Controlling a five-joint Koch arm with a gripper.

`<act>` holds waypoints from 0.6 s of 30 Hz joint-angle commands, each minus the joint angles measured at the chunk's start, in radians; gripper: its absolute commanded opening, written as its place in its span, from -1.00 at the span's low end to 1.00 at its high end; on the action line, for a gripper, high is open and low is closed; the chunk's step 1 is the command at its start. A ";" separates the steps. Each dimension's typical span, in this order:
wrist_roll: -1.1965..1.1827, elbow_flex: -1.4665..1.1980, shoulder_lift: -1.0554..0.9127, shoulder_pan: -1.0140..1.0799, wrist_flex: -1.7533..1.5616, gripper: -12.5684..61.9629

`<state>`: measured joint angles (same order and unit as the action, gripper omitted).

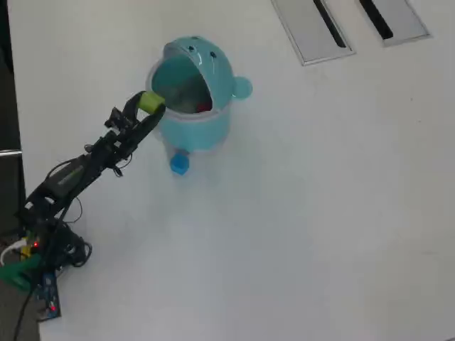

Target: Grasp RGB lego blocks and put them in the bin one by one.

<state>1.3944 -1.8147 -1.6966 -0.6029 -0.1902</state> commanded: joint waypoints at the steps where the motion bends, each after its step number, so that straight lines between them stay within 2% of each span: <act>1: 0.029 0.183 0.000 -0.012 0.003 -0.39; 10: 0.066 0.313 0.141 -0.031 0.015 -0.39; 12: 0.080 0.436 0.262 -0.041 0.025 -0.39; 18: 0.084 0.502 0.327 -0.044 0.025 -0.39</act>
<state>1.4588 -1.4343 -1.3468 -0.6412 -0.1626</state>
